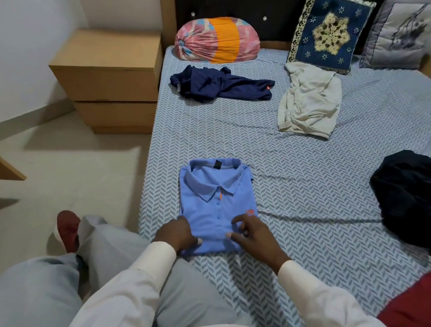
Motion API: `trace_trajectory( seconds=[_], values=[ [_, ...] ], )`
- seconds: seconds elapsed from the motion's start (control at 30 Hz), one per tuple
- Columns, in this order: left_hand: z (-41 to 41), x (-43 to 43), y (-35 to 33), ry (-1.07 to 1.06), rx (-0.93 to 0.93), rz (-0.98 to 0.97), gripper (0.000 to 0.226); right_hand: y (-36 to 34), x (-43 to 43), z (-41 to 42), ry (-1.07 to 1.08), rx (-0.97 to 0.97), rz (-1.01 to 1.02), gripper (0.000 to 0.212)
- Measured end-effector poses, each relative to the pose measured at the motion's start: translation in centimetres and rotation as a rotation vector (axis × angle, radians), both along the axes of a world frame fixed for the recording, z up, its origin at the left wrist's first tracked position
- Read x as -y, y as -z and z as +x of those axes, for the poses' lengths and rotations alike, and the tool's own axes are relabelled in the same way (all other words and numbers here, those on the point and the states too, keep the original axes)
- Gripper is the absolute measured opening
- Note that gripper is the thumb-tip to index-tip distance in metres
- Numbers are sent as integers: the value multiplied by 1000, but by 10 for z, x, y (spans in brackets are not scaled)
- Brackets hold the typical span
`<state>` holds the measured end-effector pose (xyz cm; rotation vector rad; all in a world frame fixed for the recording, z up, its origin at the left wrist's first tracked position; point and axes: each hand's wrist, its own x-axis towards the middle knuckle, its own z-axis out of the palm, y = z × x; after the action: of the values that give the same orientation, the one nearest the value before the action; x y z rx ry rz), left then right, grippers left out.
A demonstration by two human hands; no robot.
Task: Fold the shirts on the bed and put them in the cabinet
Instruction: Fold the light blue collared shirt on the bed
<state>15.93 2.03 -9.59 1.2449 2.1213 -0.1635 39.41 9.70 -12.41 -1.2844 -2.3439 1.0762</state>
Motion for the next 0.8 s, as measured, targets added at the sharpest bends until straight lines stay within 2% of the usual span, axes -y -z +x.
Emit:
trace_trajectory(
  seconds=[0.07, 0.13, 0.2, 0.27, 0.37, 0.47, 0.57, 0.67, 0.8],
  values=[
    [-7, -5, -1, -53, -17, 54, 65, 0, -20, 2, 174, -46, 3, 25],
    [-13, -12, -2, -146, -20, 166, 55, -6, -48, -4, 356, -46, 30, 21],
    [-18, -24, -3, -231, 17, 280, 49, -16, -76, -17, 453, -32, 24, 20],
    [-20, -37, -7, -313, 65, 332, 49, -21, -100, -32, 481, 6, 8, 23],
    [-24, -53, -8, -399, 63, 296, 51, -12, -129, -51, 466, 112, -3, 25],
    [-30, -60, -1, -412, 12, 291, 36, -13, -140, -59, 523, 132, -97, 12],
    [-34, -62, 7, -413, -19, 320, 28, -17, -143, -63, 609, 124, -173, 9],
    [-34, -60, 12, -427, -13, 355, 31, -22, -136, -61, 561, 171, -199, 28],
    [-31, -50, 16, -393, 50, 264, 46, -19, -113, -42, 436, 157, -435, 72]
  ],
)
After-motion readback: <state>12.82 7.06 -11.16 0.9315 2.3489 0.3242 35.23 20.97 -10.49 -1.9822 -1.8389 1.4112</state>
